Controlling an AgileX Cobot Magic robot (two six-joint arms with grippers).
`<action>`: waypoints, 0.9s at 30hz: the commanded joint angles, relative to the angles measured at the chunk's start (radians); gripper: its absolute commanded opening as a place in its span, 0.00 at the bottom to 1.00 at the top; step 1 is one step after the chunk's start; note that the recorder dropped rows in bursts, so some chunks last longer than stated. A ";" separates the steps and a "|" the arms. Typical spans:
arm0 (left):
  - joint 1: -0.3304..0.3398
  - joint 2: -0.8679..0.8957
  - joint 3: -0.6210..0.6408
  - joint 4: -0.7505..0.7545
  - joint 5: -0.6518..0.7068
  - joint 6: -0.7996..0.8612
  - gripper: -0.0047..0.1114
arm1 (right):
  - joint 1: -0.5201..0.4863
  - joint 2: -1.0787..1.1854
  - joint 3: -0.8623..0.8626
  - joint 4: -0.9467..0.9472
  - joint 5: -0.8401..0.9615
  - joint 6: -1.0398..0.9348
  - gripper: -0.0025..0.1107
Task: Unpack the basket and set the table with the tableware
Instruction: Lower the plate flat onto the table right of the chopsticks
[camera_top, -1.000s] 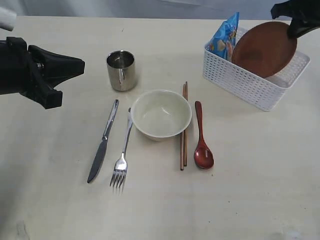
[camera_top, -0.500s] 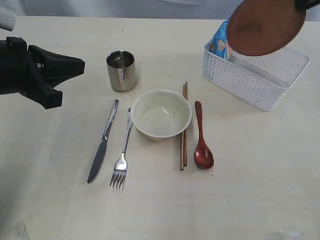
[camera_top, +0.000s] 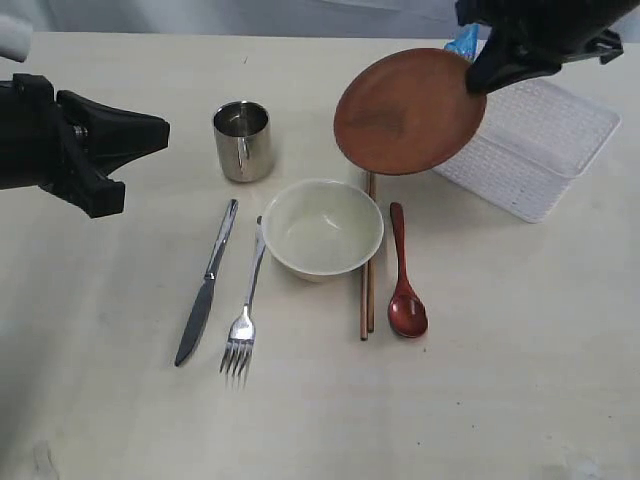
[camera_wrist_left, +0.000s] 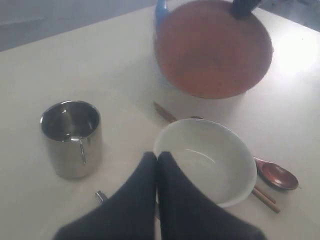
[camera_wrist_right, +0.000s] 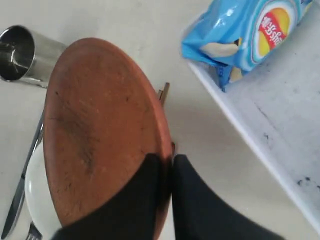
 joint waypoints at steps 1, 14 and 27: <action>0.003 -0.007 0.006 -0.008 0.011 -0.011 0.04 | 0.003 -0.008 0.079 0.011 -0.150 0.125 0.02; 0.003 -0.007 0.006 -0.008 0.011 -0.022 0.04 | 0.003 -0.022 0.324 0.202 -0.345 0.159 0.02; 0.003 -0.007 0.006 -0.008 0.011 -0.022 0.04 | 0.003 -0.022 0.440 0.285 -0.519 0.164 0.02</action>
